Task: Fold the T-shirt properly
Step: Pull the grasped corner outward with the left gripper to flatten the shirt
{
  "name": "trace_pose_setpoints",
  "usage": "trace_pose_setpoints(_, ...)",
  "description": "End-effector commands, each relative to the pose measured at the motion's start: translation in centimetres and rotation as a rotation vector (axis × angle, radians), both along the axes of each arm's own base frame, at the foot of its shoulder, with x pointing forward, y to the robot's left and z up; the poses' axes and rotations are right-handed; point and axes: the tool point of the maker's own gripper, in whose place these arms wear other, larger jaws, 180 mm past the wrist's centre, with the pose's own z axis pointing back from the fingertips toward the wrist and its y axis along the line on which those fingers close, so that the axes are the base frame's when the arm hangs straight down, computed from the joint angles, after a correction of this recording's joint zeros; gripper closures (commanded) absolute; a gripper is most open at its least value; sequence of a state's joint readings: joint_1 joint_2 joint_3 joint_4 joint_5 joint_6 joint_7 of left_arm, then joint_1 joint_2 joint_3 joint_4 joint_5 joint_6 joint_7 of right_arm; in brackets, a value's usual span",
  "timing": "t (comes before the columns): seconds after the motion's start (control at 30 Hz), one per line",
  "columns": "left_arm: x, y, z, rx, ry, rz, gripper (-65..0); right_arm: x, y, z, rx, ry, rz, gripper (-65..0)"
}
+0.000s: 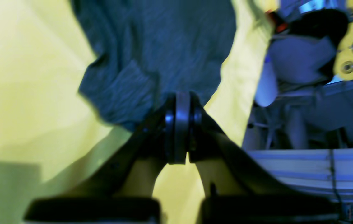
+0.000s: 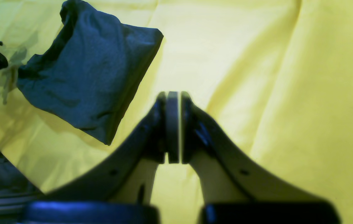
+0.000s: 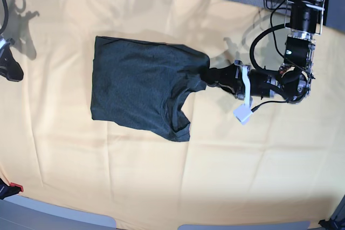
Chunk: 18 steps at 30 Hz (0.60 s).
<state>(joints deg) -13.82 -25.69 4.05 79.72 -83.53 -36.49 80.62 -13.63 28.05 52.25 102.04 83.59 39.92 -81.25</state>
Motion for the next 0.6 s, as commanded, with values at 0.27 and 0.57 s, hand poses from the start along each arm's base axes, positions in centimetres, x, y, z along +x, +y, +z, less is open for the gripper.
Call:
trace_pose_setpoints(0.27,-0.9,-3.0,6.9,-0.053,-0.318,-0.150,0.0,0.5,-0.1,1.6,-0.013,-0.050,0.014,0.0)
trace_pose_setpoints(0.57,-2.0,-4.1,7.3,-0.055,-0.338,-0.205,0.0,0.6,0.5,1.2,-0.017,-0.031,0.043,0.0)
